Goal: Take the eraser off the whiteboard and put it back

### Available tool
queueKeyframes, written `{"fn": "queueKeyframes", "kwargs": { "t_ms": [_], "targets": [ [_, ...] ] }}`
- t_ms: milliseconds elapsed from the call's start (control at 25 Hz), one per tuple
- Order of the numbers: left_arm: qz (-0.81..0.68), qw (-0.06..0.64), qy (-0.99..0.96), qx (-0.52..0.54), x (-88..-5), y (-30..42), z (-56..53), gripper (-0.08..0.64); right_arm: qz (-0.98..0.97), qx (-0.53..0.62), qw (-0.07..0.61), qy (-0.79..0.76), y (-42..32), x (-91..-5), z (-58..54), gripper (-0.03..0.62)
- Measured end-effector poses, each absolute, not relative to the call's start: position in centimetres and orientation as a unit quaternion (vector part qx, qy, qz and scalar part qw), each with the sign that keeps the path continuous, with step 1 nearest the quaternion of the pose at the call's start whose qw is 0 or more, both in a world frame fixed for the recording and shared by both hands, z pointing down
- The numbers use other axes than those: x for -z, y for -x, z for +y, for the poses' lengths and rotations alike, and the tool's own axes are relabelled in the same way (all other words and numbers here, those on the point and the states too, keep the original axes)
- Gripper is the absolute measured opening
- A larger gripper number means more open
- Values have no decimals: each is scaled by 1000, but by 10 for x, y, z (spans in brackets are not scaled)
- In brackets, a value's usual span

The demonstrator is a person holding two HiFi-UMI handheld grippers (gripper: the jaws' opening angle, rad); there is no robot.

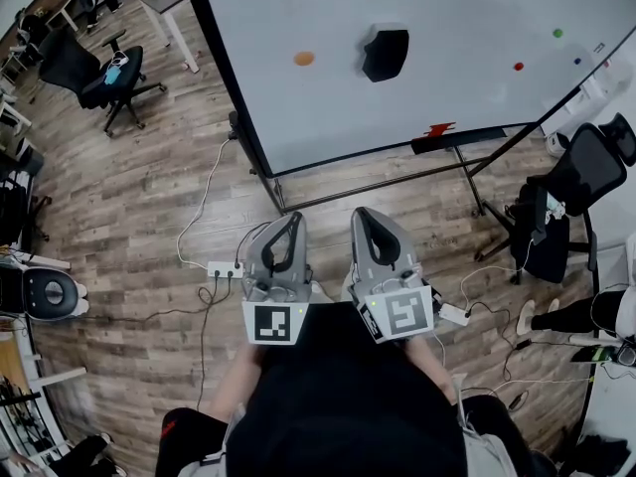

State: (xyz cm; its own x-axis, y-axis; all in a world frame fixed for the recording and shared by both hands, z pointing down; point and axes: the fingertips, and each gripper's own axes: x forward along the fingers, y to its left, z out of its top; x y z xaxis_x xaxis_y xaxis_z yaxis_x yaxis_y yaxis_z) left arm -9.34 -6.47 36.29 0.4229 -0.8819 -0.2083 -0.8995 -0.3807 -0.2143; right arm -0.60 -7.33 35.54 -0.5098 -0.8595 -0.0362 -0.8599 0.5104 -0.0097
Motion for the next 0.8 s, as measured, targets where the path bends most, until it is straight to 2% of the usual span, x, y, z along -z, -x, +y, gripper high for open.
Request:
{"fn": "queueKeyframes", "kwargs": {
  "t_ms": [320,800],
  "targets": [
    [535,126,835,-33,-369,87,-73,2,867,-4,12,499,-1,-359,-78,1],
    [524,136,840,-38,-365,81,-83,2,872,-11,2,489,5,-358,-83,0]
  ]
}}
